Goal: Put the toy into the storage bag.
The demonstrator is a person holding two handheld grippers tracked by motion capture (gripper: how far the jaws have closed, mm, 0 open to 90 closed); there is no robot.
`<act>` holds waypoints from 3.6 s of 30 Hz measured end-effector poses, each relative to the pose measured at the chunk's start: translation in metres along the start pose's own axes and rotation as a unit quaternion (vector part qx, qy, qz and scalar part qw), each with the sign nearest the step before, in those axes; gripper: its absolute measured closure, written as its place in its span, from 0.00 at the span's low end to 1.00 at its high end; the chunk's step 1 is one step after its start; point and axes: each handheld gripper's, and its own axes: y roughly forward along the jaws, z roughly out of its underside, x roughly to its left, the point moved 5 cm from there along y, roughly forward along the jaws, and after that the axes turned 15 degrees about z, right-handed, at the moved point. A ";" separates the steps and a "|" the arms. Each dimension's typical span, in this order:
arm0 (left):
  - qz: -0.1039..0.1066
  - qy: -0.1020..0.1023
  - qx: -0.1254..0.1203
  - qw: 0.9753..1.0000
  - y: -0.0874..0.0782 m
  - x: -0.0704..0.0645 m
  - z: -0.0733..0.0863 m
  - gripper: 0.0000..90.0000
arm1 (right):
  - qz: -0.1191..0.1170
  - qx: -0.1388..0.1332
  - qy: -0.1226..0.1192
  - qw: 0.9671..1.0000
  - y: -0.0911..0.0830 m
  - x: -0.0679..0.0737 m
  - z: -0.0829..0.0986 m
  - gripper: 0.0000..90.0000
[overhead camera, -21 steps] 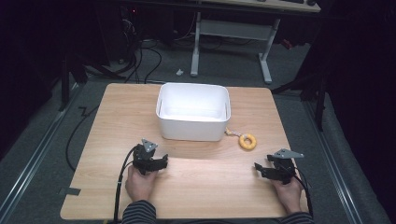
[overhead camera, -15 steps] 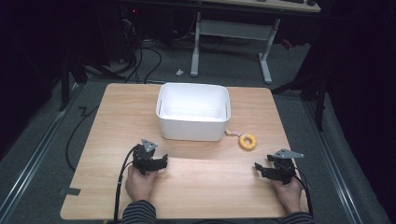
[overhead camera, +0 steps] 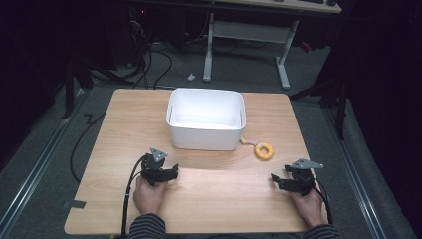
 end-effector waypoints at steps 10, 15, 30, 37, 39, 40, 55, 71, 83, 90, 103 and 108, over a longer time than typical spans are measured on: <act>0.000 0.000 0.000 1.000 0.000 0.000 0.000 0.23 | -0.004 0.009 -0.013 1.000 -0.003 0.000 0.001 0.33; 0.000 0.000 0.000 1.000 0.000 0.000 0.000 0.23 | -0.007 0.030 0.021 0.999 -0.008 -0.006 0.001 0.46; 0.000 -0.001 -0.001 1.000 0.000 0.001 0.000 0.23 | -0.010 0.011 0.011 1.000 -0.037 -0.006 -0.019 0.54; 0.000 -0.001 -0.002 1.000 0.000 0.001 0.000 0.23 | -0.013 -0.001 -0.009 1.000 -0.042 -0.001 -0.037 0.57; 0.000 -0.001 -0.001 1.000 0.000 0.001 0.000 0.23 | -0.016 -0.002 -0.016 1.000 -0.042 0.001 -0.044 0.58; 0.000 -0.001 -0.002 1.000 0.000 0.001 0.000 0.23 | -0.020 -0.001 -0.022 1.000 -0.042 0.002 -0.049 0.59; 0.000 -0.006 -0.004 1.000 -0.001 0.002 0.000 0.24 | -0.023 0.008 -0.065 0.998 -0.026 0.011 -0.091 0.64; 0.001 -0.008 -0.005 1.000 -0.001 0.003 -0.001 0.24 | -0.005 0.069 -0.094 0.993 0.019 0.024 -0.105 0.63; -0.003 -0.004 -0.002 1.000 0.000 0.002 -0.001 0.24 | -0.001 0.109 -0.094 0.990 0.045 0.027 -0.099 0.62; -0.004 -0.003 -0.001 1.000 0.000 0.002 -0.001 0.24 | 0.002 0.121 -0.089 0.989 0.052 0.026 -0.099 0.61; -0.004 -0.003 -0.001 1.000 0.000 0.002 -0.001 0.24 | -0.012 0.142 -0.092 0.986 0.060 0.029 -0.094 0.72; -0.004 -0.003 -0.001 1.000 0.000 0.002 -0.001 0.24 | -0.010 0.138 -0.102 0.985 0.059 0.030 -0.094 0.74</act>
